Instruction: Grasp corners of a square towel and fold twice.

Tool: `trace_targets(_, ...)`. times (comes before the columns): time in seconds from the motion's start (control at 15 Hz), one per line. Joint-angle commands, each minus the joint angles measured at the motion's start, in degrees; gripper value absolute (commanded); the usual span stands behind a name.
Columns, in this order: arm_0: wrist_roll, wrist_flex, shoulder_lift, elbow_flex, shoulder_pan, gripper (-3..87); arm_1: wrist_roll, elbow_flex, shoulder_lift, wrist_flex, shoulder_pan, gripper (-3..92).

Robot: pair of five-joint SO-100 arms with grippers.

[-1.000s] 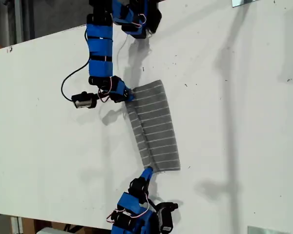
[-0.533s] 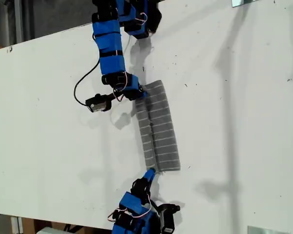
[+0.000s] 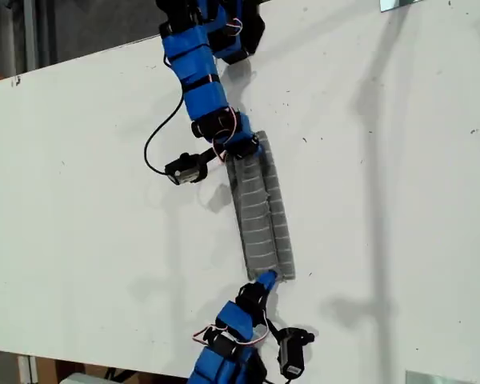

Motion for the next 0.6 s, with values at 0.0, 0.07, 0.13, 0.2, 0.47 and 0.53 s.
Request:
trace_targets(0.0,-0.1,-1.8,-5.0,-8.2,1.9,-0.4,1.9,-1.8,0.2,1.3,-2.0,-0.2)
trace_targets(0.07,0.3,-1.8,-6.9,-10.4,2.4,-0.4,2.5,-1.7,-0.2,1.7,-2.6,-0.2)
trace_targets(0.13,0.4,-1.6,-8.4,-12.2,2.6,-0.4,3.0,-1.5,-0.5,1.7,-3.2,-0.2)
trace_targets(0.2,0.6,-1.5,-9.8,-13.5,2.8,-0.4,3.3,-1.5,-1.1,1.7,-3.7,-0.2)
trace_targets(0.47,-0.7,-1.9,-12.2,-12.7,2.1,-0.4,4.2,-1.8,-5.6,0.8,-4.6,-0.2)
trace_targets(0.53,-0.7,-2.0,-12.1,-12.4,1.9,-0.4,4.2,-2.2,-6.2,0.7,-4.8,-0.2)
